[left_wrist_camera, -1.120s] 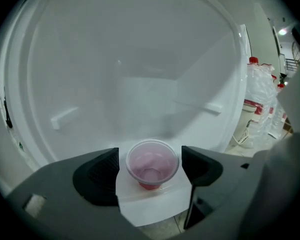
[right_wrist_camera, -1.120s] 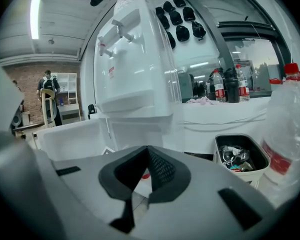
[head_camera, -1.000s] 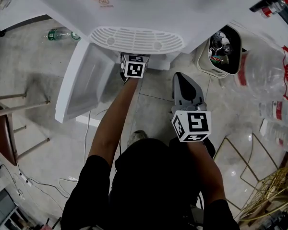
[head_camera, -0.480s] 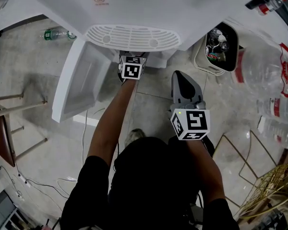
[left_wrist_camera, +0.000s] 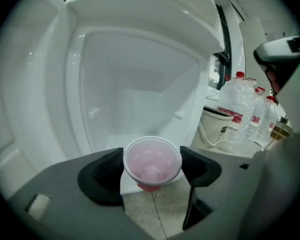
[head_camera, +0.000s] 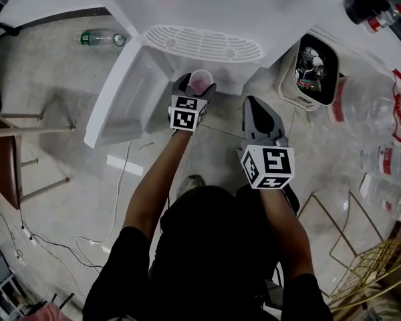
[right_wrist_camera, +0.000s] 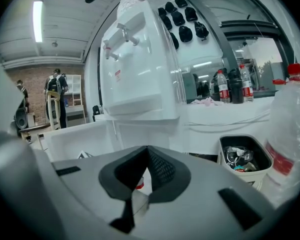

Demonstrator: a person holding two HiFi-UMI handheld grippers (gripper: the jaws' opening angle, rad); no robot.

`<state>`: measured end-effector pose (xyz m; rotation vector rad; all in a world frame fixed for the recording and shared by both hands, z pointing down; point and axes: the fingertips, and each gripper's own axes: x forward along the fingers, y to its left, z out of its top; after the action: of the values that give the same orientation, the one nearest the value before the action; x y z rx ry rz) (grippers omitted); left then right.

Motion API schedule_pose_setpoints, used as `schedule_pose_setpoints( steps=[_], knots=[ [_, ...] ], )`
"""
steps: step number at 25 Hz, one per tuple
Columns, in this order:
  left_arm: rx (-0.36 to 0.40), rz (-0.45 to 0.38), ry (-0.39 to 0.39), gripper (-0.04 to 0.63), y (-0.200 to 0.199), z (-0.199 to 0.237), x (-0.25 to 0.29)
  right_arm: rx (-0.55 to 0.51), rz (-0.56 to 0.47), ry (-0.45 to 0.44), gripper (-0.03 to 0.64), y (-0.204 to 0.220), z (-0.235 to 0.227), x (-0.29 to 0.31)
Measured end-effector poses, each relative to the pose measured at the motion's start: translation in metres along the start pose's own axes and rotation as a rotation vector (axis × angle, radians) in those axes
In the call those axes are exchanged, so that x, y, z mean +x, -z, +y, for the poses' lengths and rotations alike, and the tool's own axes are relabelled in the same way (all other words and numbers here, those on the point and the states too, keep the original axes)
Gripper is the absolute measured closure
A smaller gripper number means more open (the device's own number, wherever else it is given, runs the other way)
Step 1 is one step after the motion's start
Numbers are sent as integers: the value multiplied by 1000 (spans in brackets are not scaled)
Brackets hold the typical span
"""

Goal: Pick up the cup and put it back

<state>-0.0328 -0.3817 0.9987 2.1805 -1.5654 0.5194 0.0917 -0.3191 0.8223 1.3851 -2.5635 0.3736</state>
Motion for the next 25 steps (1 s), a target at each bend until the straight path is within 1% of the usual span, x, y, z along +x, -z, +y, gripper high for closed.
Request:
schedule_pose_setpoints(
  steps=[5, 9, 14, 19, 23, 25],
  knots=[
    [44, -6, 48, 242, -8, -22, -55, 23, -12, -36, 623, -6, 12, -11],
    [74, -5, 53, 242, -20, -27, -102, -21, -17, -94, 623, -18, 29, -20],
    [44, -18, 28, 242, -38, -18, -157, -17, -18, -151, 623, -29, 48, -33],
    [27, -60, 11, 242, -75, -6, -200, -55, -34, -194, 623, -51, 66, -42],
    [51, -92, -8, 242, -110, -1, -228, -92, -51, -232, 623, -72, 77, -48],
    [60, -111, -4, 242, -128, 0, -240, -110, -67, -241, 622, -82, 82, -51]
  ],
)
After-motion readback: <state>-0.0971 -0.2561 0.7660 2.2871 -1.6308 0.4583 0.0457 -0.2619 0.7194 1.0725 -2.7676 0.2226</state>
